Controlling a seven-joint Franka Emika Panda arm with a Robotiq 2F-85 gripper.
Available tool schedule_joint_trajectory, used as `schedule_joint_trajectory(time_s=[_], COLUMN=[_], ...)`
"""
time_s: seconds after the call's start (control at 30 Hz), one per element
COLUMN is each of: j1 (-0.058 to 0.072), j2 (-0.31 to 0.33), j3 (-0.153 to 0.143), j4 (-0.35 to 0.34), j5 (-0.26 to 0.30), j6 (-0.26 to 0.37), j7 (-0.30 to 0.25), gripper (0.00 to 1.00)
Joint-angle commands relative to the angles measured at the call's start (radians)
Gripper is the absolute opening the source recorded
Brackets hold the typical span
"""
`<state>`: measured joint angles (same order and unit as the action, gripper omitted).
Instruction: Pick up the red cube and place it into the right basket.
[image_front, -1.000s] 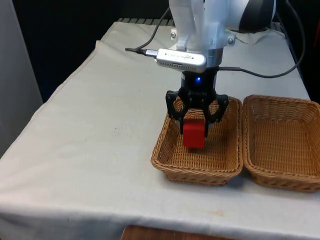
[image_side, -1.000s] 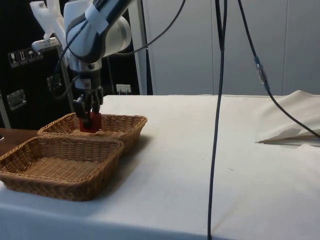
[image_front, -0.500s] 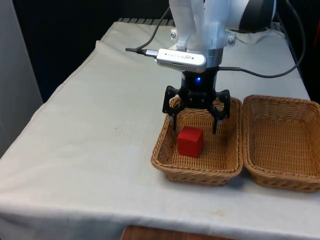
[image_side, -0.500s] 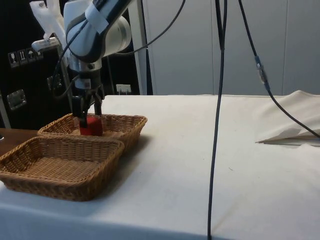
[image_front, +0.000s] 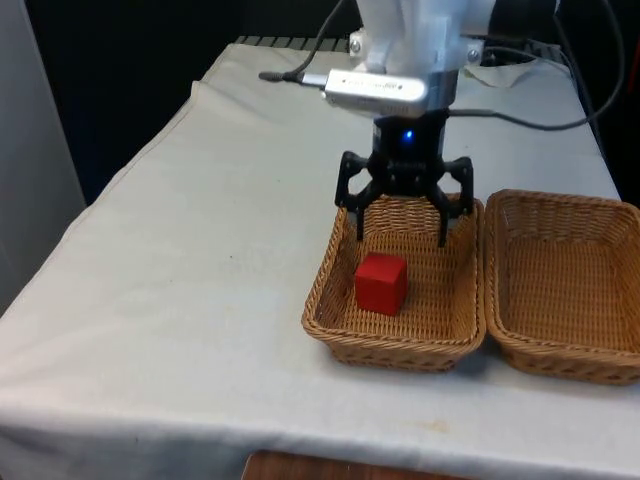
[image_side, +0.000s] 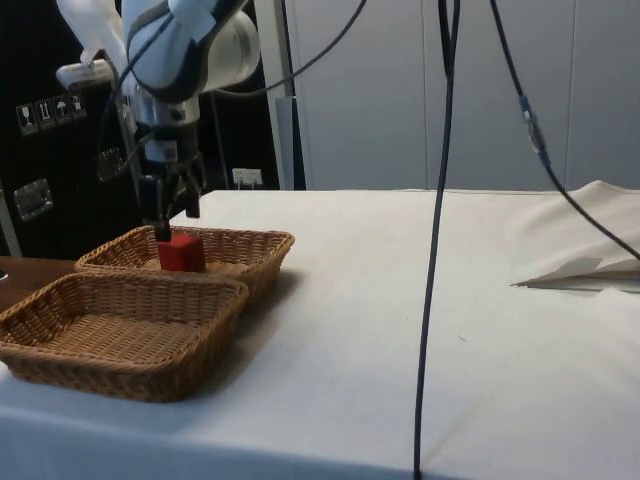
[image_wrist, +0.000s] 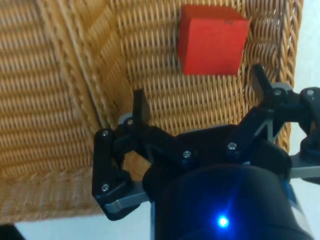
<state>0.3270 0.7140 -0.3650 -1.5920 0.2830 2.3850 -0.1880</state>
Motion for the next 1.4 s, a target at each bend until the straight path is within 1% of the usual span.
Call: schedule_joint_trajectory(time_s=[0.0,0.03,0.07,0.17,0.2,0.27,0.3,0.33,0.37,0.63,0.67,0.7,0.73,0.93,0.97,1.0,1.03,1.23,1.27,1.3,1.37], j1=[0.013,0.003,0.015,0.022,0.026,0.027,0.029,0.023,0.03,0.038,0.029,0.038,0.039,0.041,0.033,0.041,0.042,0.043,0.036,0.043,0.043], j2=[-0.024,-0.013,-0.034,-0.065,-0.084,-0.094,-0.112,-0.104,-0.121,-0.195,-0.181,-0.202,-0.219,-0.265,-0.255,-0.274,-0.282,-0.341,-0.334,-0.347,-0.357], j3=[-0.007,0.0,-0.007,-0.006,-0.005,-0.005,-0.005,0.001,-0.006,-0.006,0.001,-0.006,-0.006,-0.005,0.001,-0.006,-0.005,-0.004,0.002,-0.004,-0.003], j4=[-0.022,-0.009,-0.029,-0.052,-0.067,-0.074,-0.088,-0.078,-0.095,-0.164,-0.15,-0.171,-0.186,-0.227,-0.216,-0.234,-0.24,-0.286,-0.28,-0.291,-0.297], j5=[-0.01,-0.004,-0.014,-0.027,-0.034,-0.039,-0.046,-0.04,-0.049,-0.079,-0.068,-0.083,-0.09,-0.108,-0.097,-0.111,-0.113,-0.137,-0.126,-0.141,-0.148], j6=[-0.003,-0.006,-0.006,-0.014,-0.019,-0.022,-0.03,-0.03,-0.034,-0.055,-0.051,-0.056,-0.062,-0.078,-0.076,-0.081,-0.085,-0.116,-0.114,-0.119,-0.126], j7=[0.01,0.002,0.012,0.021,0.025,0.027,0.03,0.025,0.031,0.036,0.027,0.038,0.039,0.043,0.033,0.043,0.043,0.051,0.039,0.052,0.057], gripper=[1.0,1.0,1.0,1.0,1.0,1.0,1.0,1.0,1.0,1.0,1.0,1.0,1.0,1.0,1.0,1.0,1.0,1.0,1.0,1.0,1.0])
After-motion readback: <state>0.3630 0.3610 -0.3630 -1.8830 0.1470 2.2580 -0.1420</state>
